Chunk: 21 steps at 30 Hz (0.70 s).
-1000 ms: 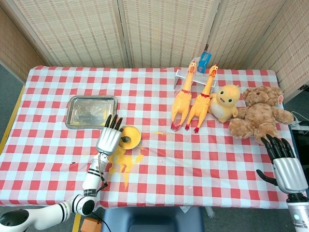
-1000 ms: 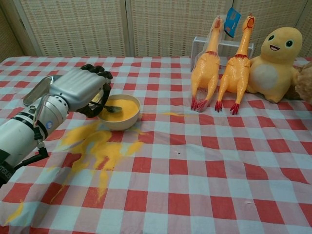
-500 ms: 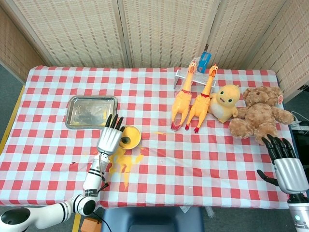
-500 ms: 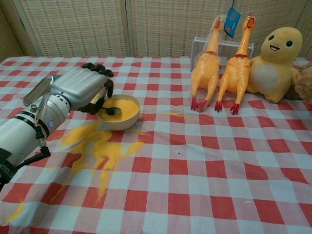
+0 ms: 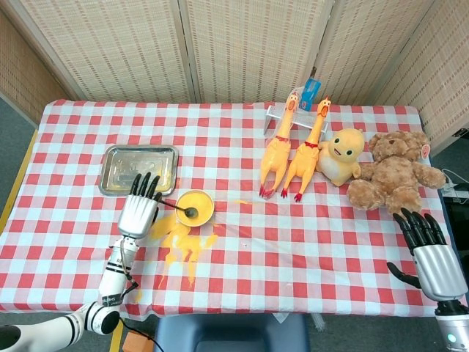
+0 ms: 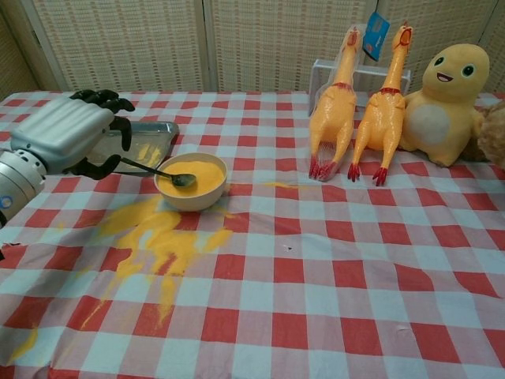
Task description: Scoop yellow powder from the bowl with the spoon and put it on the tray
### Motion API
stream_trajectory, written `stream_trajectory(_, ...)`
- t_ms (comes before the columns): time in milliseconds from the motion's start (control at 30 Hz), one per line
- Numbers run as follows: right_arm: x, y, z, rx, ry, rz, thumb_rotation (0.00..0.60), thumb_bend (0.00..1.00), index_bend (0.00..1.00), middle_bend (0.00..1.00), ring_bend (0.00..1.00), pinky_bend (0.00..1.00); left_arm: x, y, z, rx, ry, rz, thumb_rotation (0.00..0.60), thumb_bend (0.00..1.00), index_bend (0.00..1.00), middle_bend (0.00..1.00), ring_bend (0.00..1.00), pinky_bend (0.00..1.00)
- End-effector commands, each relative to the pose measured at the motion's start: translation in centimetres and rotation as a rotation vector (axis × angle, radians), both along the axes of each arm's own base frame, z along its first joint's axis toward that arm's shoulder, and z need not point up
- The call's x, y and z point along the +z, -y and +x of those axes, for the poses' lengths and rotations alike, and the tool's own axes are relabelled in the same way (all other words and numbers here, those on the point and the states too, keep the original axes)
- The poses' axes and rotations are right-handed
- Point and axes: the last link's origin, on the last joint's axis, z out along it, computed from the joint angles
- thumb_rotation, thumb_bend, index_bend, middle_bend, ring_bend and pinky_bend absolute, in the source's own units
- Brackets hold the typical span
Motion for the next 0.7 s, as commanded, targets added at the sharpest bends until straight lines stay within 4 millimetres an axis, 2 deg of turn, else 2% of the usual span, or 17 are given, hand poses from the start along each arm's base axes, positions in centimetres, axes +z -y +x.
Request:
stream_trajectory(33,-0.1,-0.2,0.1,0.003,-0.001,0.001,0.600,0.11,0.00,0.00,0.00,0.00,0.6,-0.1,-1.8,0.007,-0.021,0.002,0.600,0.49,0.34,0.08,0.00,0.07)
stream_trajectory(133,-0.3,-0.3,0.2,0.006,-0.004,0.002,0.600,0.11,0.00,0.00,0.00,0.00,0.6,-0.3,-2.4,0.022,-0.031,-0.018,0.600,0.48,0.28,0.04,0.00,0.07)
stream_trajectory(233,-0.4,-0.3,0.2,0.006,-0.008,0.004,0.600,0.11,0.00,0.00,0.00,0.00,0.3,-0.5,-2.4,0.016,-0.041,-0.034,0.600,0.48,0.25,0.01,0.00,0.06)
stream_trajectory(600,-0.6,-0.1,0.1,-0.002,-0.015,0.007,0.600,0.11,0.00,0.00,0.00,0.00,-1.1,-1.0,-1.9,-0.013,-0.050,-0.065,0.600,0.45,0.26,0.00,0.00,0.06)
stream_trajectory(700,-0.6,-0.1,0.1,-0.004,-0.016,0.007,0.600,0.11,0.00,0.00,0.00,0.00,-1.5,-1.3,-1.7,-0.038,-0.058,-0.068,0.600,0.45,0.30,0.00,0.00,0.06)
